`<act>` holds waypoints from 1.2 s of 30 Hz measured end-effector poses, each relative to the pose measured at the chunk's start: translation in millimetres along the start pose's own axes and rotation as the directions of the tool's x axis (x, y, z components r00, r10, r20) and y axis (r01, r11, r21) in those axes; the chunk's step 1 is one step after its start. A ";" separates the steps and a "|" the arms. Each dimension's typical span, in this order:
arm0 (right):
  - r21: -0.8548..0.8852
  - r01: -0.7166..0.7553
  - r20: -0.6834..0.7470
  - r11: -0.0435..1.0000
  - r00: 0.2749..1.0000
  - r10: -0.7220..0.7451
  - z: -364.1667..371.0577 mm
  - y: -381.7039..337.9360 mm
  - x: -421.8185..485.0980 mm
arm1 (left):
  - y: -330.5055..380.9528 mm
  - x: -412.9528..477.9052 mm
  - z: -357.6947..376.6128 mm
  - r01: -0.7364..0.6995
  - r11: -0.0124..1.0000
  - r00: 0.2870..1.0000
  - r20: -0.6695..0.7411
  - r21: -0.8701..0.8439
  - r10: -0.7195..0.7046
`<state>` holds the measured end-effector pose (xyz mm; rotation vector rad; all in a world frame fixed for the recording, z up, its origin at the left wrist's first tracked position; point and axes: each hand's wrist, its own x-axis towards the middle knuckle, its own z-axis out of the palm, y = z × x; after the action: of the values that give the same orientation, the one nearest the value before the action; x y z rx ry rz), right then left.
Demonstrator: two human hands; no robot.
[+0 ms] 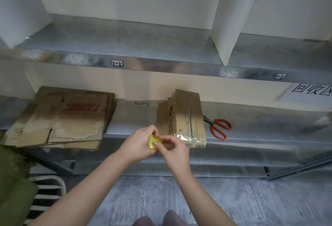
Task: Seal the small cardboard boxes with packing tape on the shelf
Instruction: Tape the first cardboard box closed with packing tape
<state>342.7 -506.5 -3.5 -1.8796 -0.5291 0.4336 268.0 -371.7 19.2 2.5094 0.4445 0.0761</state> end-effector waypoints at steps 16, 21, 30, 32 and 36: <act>0.240 -0.230 0.092 0.943 0.972 0.214 -1.4 -5.8 1.9 | 17.8 -8.0 4.1 0.029 0.995 0.997 -0.071 0.093 -0.023; 0.347 -0.287 0.096 0.893 0.958 0.270 2.5 -7.4 1.3 | 23.4 -7.3 6.2 0.000 0.993 0.998 -0.069 0.115 0.007; 0.442 -0.338 0.169 0.831 0.941 0.293 -1.7 -7.5 1.6 | 26.4 -9.0 10.4 -0.007 0.993 0.996 -0.082 0.121 0.017; 0.446 -0.345 0.183 0.826 0.939 0.293 -3.3 -8.1 1.9 | 27.0 -9.5 10.9 -0.009 0.993 0.997 -0.079 0.120 0.019; 0.439 -0.339 0.185 0.832 0.940 0.285 -5.0 -7.8 0.3 | 28.5 -10.3 13.0 -0.020 0.991 0.997 -0.076 0.129 0.030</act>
<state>344.4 -507.7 5.6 -1.4741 -0.1588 0.8136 268.7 -404.1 24.8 2.6458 0.4624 0.1602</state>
